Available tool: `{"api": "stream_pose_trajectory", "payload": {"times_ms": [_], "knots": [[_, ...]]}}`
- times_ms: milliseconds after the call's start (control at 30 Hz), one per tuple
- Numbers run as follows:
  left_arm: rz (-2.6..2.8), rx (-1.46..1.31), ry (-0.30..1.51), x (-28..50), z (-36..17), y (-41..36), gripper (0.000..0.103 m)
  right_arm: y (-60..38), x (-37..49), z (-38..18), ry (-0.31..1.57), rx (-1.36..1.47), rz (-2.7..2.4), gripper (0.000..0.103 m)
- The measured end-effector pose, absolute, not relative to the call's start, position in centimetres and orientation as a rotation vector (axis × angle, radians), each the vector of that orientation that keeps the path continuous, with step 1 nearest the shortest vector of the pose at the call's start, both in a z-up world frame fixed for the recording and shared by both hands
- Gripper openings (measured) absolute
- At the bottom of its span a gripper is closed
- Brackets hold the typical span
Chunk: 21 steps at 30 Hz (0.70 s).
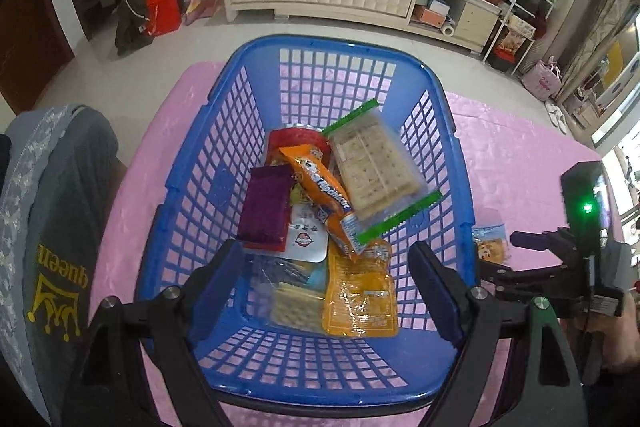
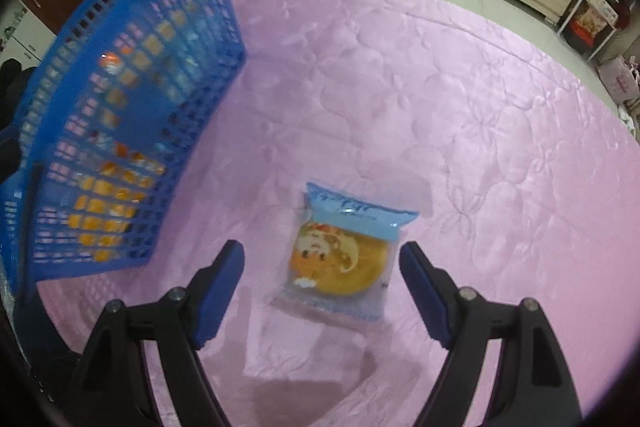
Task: Organize snacks
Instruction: 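Close the right tool on the round pastry bag, then carry the pastry bag over the blue basket with the right tool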
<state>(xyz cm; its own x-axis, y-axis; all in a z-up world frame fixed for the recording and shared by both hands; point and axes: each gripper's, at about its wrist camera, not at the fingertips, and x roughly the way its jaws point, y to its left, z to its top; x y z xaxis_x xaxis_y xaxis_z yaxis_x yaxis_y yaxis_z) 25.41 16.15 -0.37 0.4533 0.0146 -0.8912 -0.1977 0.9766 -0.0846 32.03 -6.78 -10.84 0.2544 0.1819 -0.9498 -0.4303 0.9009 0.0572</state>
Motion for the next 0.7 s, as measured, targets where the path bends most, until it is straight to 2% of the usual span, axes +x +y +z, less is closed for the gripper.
{"api": "stream_pose_trajectory", "payload": {"times_ms": [233,267,300,333,467,700], "knots": [[0.129,-0.174,1.089,25.3,-0.8,16.1,0.083,-7.1,33.0,-12.6,1.285,-0.247,0.402,0.082],[0.129,-0.169,1.082,25.2,-0.8,16.2,0.083,-7.1,32.9,-12.8,1.285,-0.241,0.407,0.078],[0.130,-0.159,1.075,25.1,-0.7,16.1,0.083,-7.3,32.8,-13.0,1.283,-0.236,0.406,0.063],[0.132,-0.148,1.069,25.1,-0.7,16.0,0.083,-7.3,32.9,-13.0,1.275,-0.241,0.398,0.060],[0.139,-0.129,1.051,24.5,-0.2,15.9,0.083,-8.2,32.0,-12.7,1.238,-0.213,0.415,0.059],[0.098,-0.152,0.988,22.6,1.7,15.9,0.083,-9.5,28.9,-8.2,1.169,-0.184,0.426,0.059]]}}
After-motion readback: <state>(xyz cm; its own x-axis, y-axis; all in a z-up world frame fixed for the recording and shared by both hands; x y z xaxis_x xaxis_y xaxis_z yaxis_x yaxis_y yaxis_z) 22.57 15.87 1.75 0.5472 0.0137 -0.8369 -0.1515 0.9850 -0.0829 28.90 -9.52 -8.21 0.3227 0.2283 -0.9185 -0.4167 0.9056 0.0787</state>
